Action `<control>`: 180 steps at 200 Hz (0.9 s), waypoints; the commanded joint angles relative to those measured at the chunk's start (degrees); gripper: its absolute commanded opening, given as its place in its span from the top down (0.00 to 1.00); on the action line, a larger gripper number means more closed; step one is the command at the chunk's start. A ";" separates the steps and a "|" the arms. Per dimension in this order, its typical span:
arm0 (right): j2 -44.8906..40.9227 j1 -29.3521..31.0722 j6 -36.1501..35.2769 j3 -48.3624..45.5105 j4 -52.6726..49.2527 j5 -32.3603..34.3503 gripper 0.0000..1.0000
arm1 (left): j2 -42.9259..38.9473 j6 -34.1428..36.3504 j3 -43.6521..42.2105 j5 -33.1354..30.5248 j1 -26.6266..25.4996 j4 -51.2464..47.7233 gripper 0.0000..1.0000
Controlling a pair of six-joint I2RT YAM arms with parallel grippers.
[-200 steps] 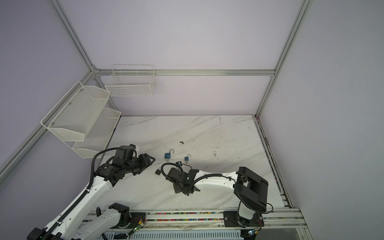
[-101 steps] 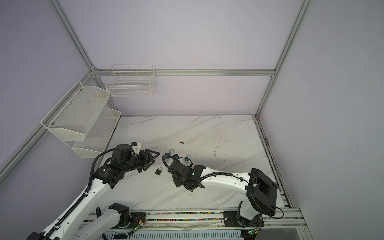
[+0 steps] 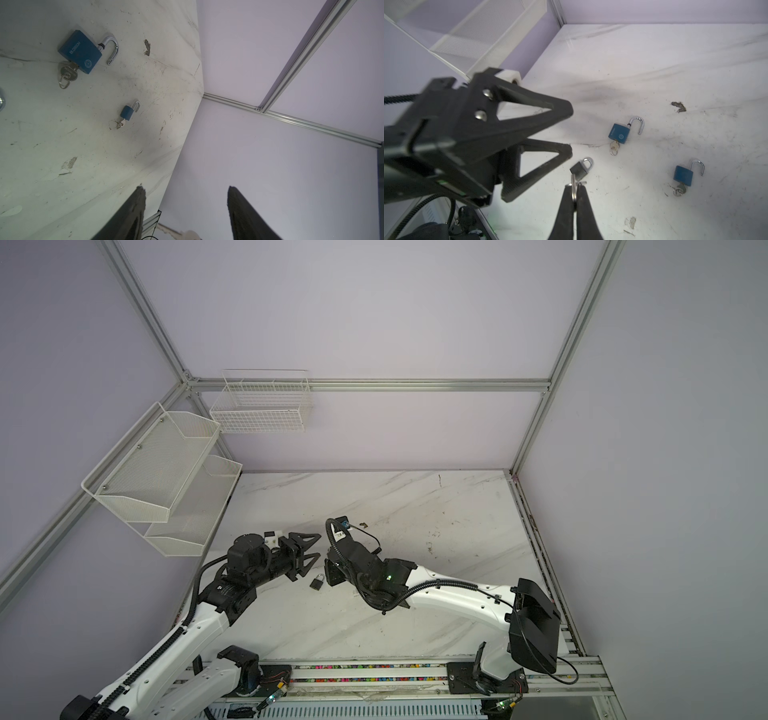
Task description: Unlock with the key
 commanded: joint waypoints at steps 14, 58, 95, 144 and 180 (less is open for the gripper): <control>2.52 -0.23 -0.42 4.04 6.21 1.33 1.00 | 0.88 -9.48 -2.09 -2.72 -0.67 8.91 0.35; 4.21 -0.24 -0.37 4.67 8.94 0.21 1.00 | 2.56 -16.43 -2.95 -3.63 -1.27 15.16 0.35; 5.47 -0.23 -0.46 5.19 10.25 0.07 1.00 | 1.75 -19.84 -4.32 -5.53 -1.75 17.87 0.35; 6.06 -0.23 -0.62 5.49 10.35 -0.44 1.00 | 1.05 -21.22 -5.07 -5.98 -1.75 18.50 0.37; 4.78 -0.23 -0.46 4.08 10.88 -0.04 1.00 | 0.18 -21.80 -6.31 -6.88 -1.80 18.49 0.41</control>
